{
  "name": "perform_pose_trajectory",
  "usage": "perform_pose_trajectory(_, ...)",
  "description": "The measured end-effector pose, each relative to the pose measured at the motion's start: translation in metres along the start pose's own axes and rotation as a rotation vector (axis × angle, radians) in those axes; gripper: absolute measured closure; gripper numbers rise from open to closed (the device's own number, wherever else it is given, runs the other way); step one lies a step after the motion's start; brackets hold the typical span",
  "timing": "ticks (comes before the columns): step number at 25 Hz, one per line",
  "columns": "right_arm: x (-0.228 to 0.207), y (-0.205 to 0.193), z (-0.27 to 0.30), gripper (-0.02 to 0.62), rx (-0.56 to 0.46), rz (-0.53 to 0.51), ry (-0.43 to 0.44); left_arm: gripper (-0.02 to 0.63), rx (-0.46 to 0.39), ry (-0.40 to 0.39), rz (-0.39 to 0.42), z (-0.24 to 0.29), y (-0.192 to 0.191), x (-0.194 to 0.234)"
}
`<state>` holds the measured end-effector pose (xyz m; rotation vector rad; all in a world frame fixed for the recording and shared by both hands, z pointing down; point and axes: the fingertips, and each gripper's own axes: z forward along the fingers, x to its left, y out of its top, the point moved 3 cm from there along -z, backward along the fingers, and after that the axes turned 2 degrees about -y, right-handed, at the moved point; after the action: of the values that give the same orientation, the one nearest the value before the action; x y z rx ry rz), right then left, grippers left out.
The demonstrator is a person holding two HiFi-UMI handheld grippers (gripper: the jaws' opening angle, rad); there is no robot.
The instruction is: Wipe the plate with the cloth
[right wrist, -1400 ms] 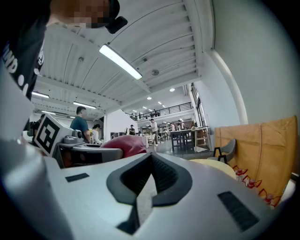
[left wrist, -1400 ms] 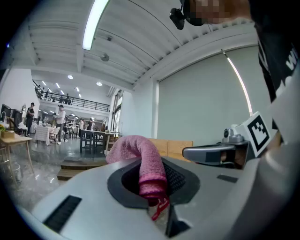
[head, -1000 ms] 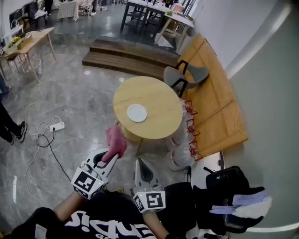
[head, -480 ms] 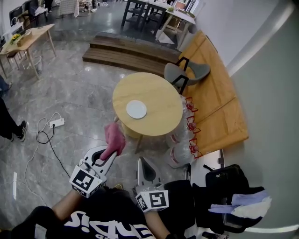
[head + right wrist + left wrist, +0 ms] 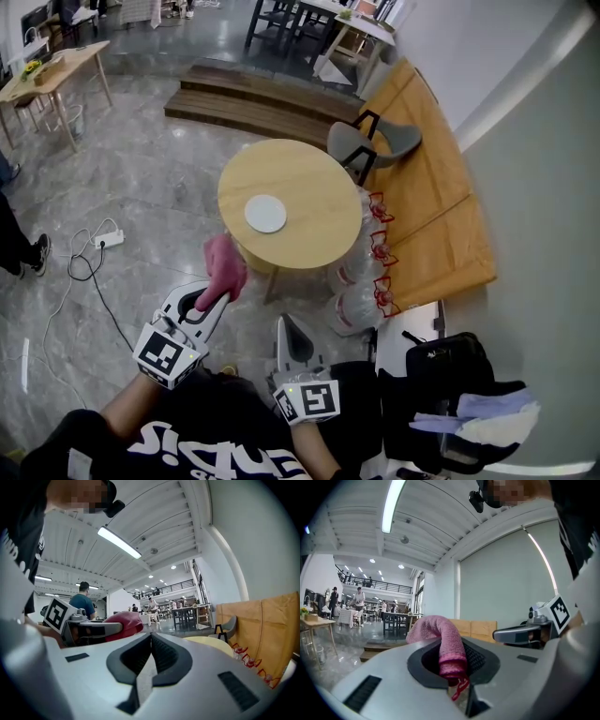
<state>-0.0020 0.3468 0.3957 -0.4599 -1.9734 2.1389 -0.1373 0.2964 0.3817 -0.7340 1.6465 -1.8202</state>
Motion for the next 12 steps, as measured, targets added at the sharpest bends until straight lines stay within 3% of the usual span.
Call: perform_pose_trajectory(12, -0.031, -0.005, 0.004, 0.574, 0.003, 0.014, 0.027, 0.554, 0.013, 0.035, -0.008, 0.028, 0.006, -0.006)
